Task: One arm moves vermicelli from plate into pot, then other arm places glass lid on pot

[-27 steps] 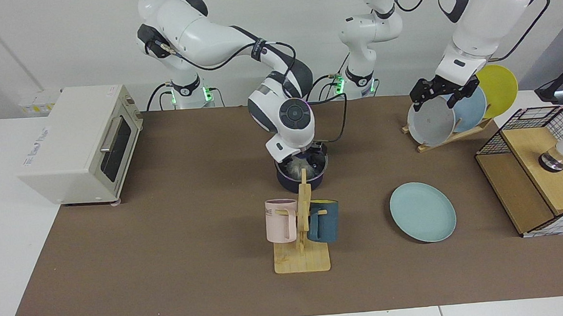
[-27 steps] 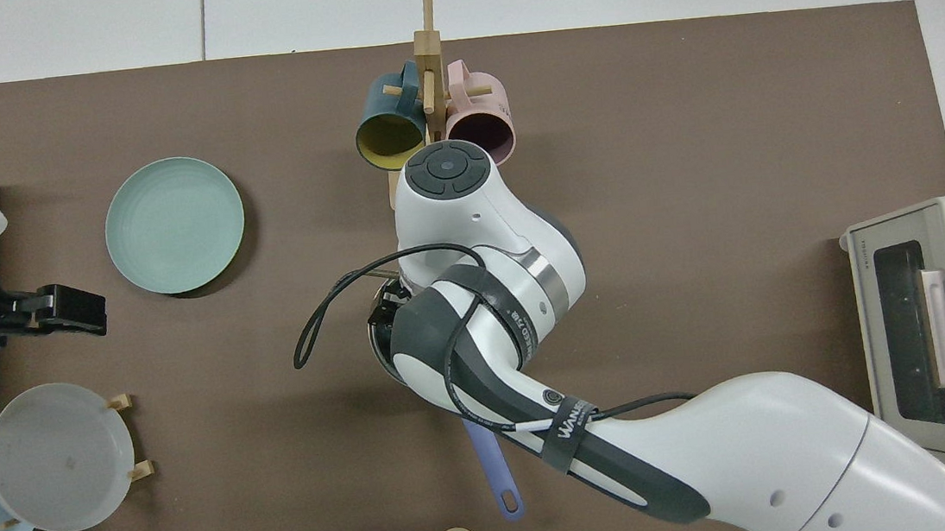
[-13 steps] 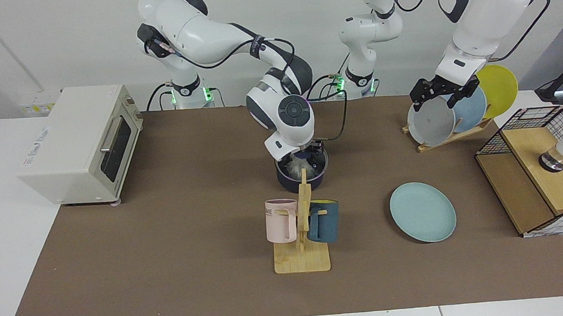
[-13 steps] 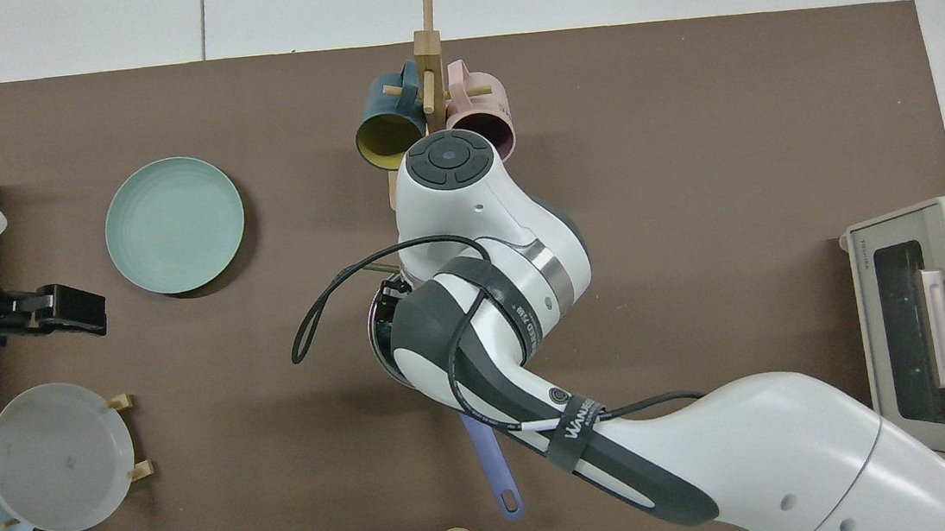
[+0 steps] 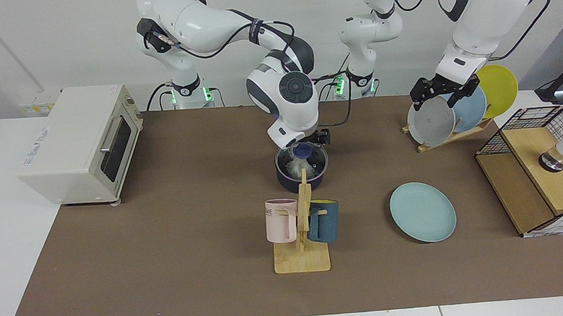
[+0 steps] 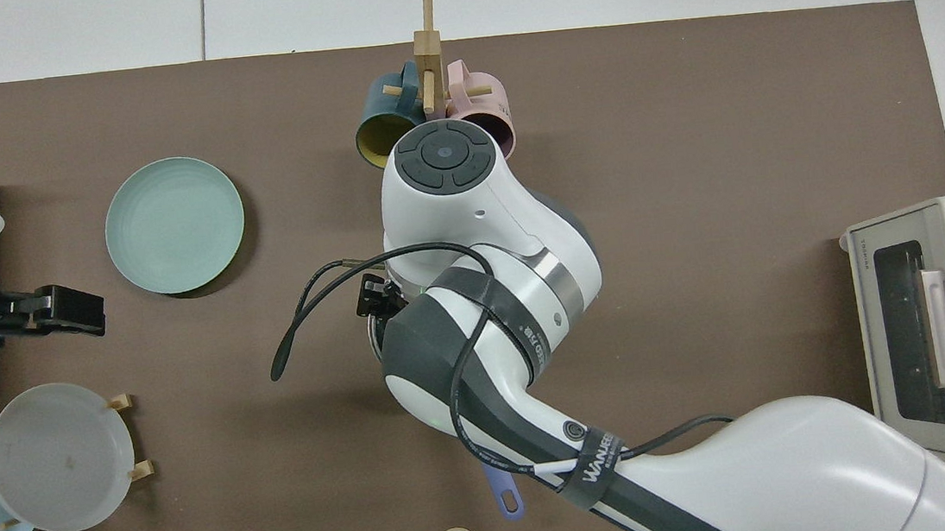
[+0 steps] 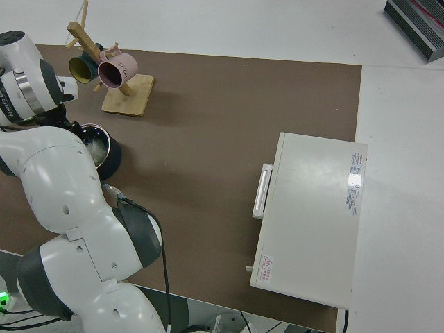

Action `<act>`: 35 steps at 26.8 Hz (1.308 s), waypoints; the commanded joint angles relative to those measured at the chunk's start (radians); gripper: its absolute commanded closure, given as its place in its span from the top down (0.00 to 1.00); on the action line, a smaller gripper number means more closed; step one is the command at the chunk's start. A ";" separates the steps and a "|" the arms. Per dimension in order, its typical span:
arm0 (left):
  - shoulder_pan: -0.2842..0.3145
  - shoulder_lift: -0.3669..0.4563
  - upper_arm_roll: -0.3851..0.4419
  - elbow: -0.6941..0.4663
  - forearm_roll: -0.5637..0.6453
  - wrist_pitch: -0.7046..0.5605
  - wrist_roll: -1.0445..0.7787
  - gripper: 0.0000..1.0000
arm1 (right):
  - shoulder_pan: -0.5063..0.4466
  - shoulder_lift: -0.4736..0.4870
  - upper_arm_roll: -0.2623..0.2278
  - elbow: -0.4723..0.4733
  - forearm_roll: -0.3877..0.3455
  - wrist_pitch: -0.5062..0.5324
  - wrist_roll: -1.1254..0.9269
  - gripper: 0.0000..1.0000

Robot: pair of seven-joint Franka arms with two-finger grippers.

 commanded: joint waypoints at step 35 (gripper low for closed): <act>-0.012 -0.014 0.003 -0.001 -0.006 -0.009 0.010 1.00 | -0.088 -0.590 -0.576 -0.385 0.095 -0.003 -0.816 1.00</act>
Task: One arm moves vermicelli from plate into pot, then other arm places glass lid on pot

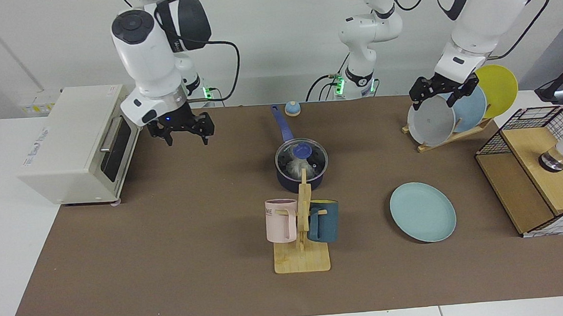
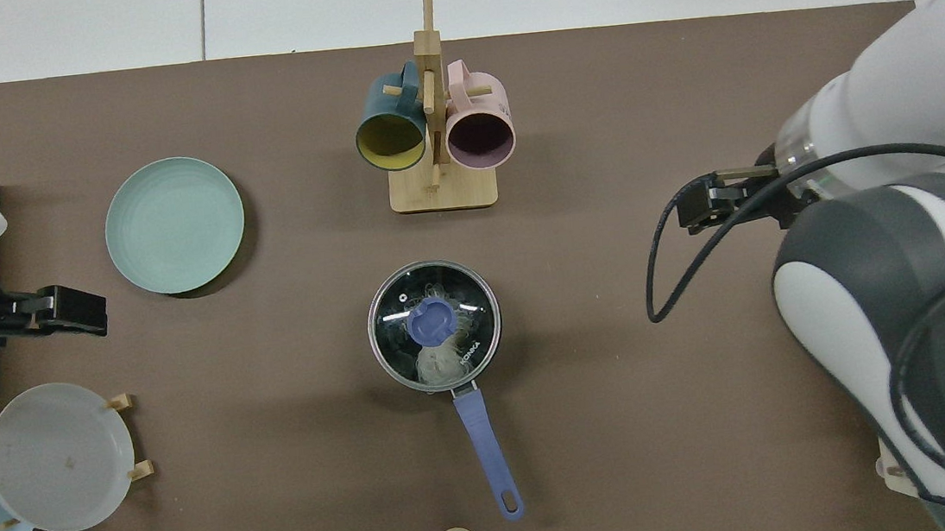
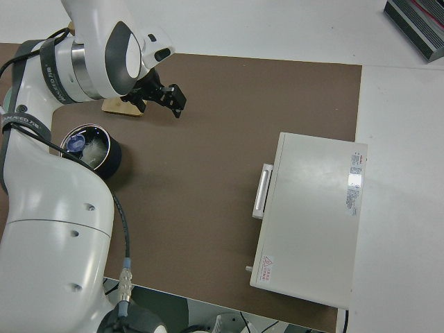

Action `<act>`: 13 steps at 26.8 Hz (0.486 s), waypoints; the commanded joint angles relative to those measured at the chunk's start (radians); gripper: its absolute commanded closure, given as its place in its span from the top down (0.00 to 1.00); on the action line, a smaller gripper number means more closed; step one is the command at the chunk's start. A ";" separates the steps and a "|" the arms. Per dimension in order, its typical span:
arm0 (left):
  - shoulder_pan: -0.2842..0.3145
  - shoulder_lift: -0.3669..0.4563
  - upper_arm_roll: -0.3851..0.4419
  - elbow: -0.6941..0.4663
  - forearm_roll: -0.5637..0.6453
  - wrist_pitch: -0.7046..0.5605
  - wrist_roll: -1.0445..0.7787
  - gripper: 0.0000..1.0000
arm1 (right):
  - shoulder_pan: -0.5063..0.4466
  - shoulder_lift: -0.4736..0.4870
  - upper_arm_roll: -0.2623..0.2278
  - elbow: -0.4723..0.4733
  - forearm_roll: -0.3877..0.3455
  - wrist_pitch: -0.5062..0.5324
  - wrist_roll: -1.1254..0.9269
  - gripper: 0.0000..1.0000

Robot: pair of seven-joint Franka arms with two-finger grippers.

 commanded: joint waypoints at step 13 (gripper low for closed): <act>0.002 -0.018 -0.004 -0.001 -0.007 -0.009 0.008 1.00 | 0.001 -0.125 -0.225 0.059 0.010 -0.036 -0.178 1.00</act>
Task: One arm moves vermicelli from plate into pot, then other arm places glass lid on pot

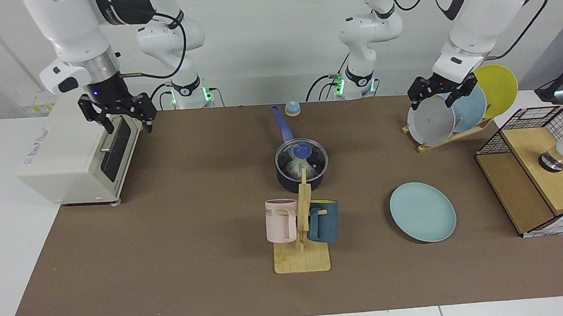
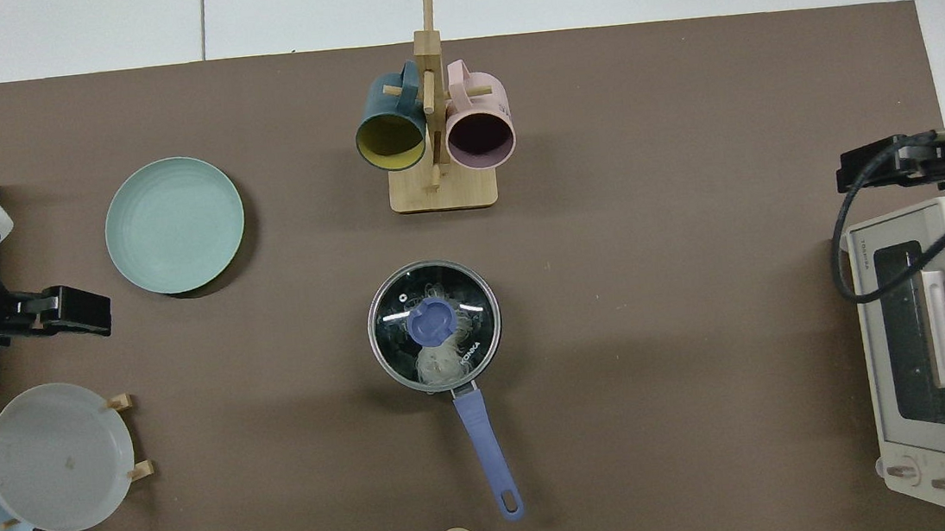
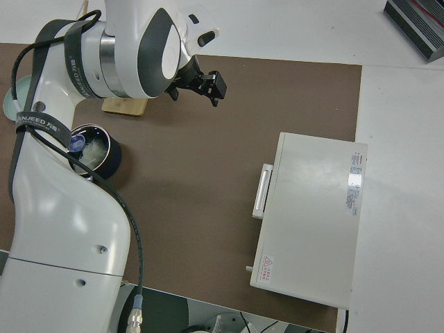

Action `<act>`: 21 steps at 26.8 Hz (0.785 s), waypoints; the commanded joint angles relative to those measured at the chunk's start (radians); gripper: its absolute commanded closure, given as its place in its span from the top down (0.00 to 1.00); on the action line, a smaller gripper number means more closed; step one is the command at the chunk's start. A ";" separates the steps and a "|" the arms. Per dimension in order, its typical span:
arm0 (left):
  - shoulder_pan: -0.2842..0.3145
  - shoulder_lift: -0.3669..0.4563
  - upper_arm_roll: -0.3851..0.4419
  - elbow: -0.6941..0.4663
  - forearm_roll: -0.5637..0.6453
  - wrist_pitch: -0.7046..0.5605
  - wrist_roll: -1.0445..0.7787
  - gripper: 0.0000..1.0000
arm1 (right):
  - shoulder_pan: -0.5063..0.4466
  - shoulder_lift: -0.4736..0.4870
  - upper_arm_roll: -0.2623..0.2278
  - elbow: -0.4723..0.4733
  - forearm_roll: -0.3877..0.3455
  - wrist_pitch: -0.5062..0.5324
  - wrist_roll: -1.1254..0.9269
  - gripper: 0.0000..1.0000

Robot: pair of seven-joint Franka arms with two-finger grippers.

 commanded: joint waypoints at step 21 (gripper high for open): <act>0.029 -0.031 -0.003 -0.001 -0.006 -0.010 0.010 1.00 | -0.164 -0.055 0.106 0.015 -0.023 -0.091 -0.074 1.00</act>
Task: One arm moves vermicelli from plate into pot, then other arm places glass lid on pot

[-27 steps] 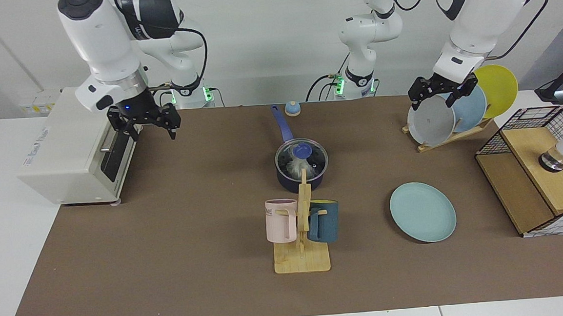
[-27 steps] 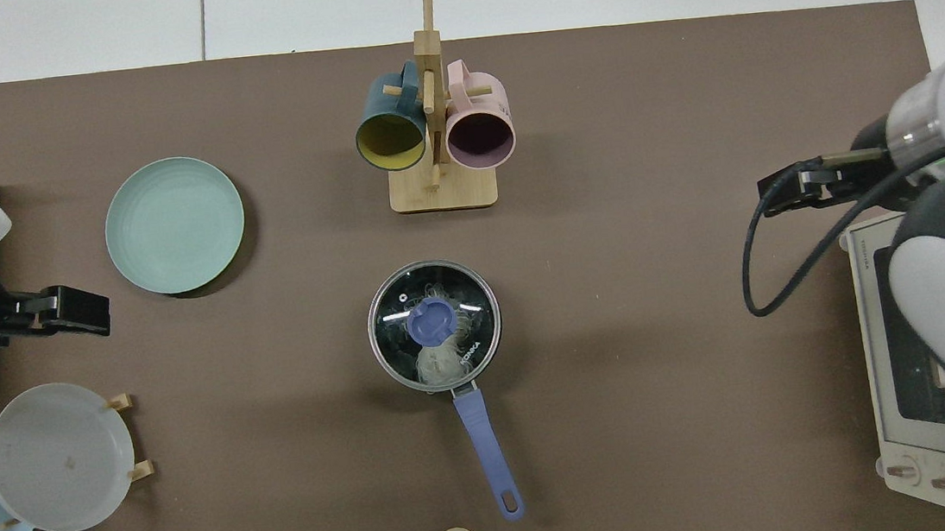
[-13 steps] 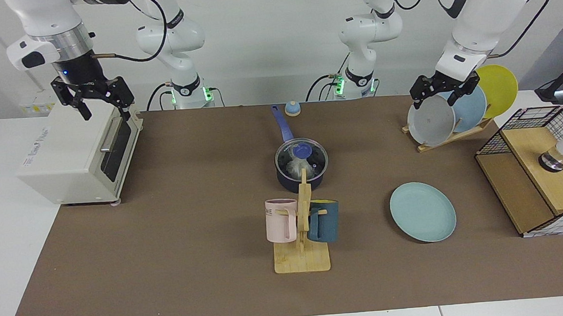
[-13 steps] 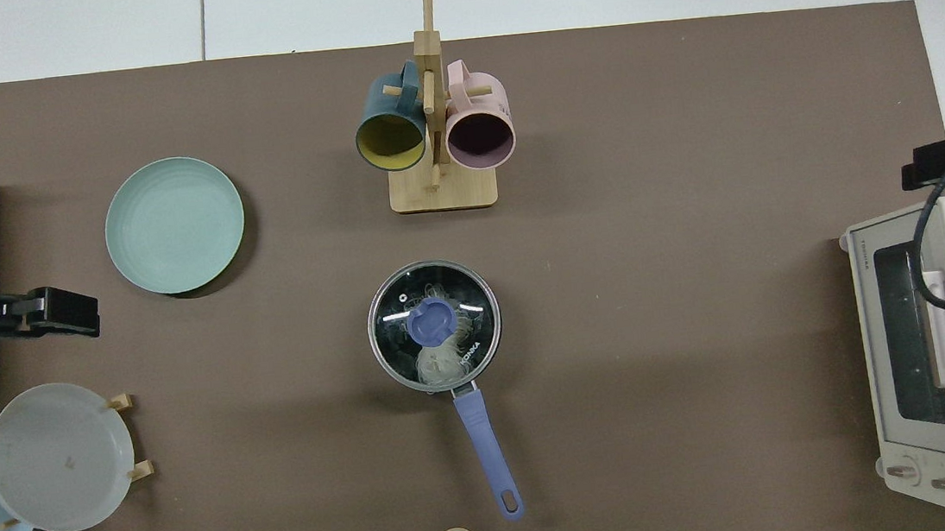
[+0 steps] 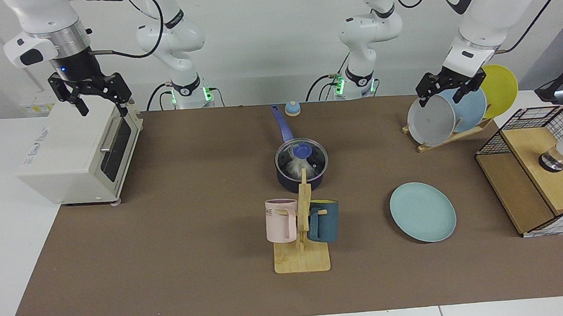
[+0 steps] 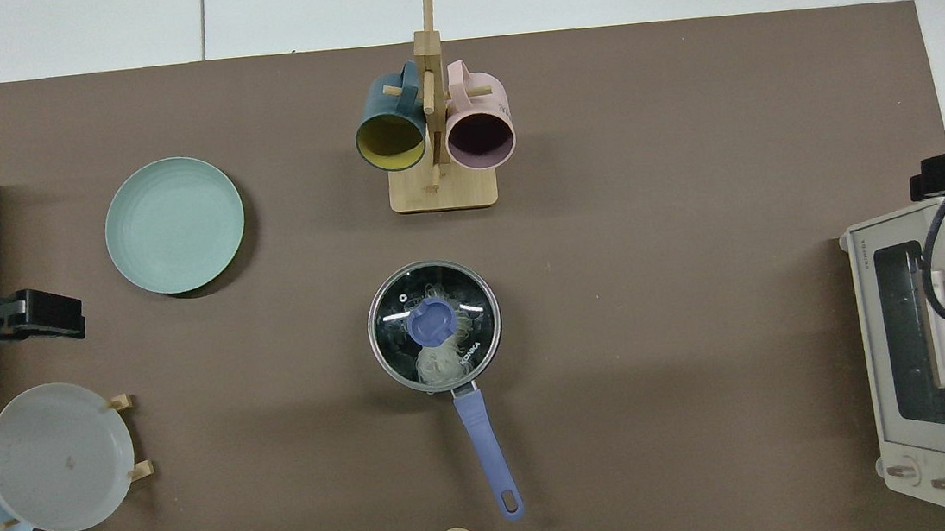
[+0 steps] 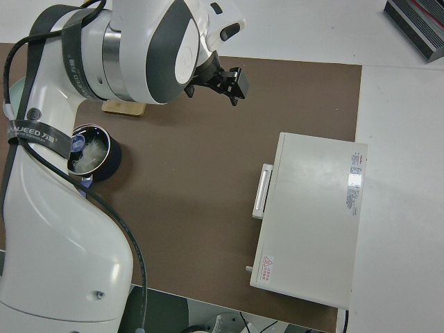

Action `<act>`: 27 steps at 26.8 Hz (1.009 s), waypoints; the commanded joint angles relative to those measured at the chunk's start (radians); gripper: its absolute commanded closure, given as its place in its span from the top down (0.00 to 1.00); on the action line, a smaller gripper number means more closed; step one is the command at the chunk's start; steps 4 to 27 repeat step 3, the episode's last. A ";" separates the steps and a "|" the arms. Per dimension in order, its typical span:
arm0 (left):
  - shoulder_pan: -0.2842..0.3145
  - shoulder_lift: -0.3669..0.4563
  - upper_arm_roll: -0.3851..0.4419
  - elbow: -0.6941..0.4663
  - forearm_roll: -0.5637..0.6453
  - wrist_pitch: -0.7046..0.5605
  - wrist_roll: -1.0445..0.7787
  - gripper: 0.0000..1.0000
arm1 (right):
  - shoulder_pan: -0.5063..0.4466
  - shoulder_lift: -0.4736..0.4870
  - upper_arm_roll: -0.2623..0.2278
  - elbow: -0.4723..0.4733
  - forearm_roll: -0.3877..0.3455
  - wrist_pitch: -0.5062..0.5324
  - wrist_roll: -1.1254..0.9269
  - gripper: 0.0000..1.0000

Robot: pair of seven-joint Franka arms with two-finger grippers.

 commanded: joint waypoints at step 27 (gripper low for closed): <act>-0.003 -0.014 -0.002 -0.001 -0.006 -0.010 0.010 1.00 | 0.004 -0.018 -0.009 -0.005 -0.001 -0.071 -0.050 1.00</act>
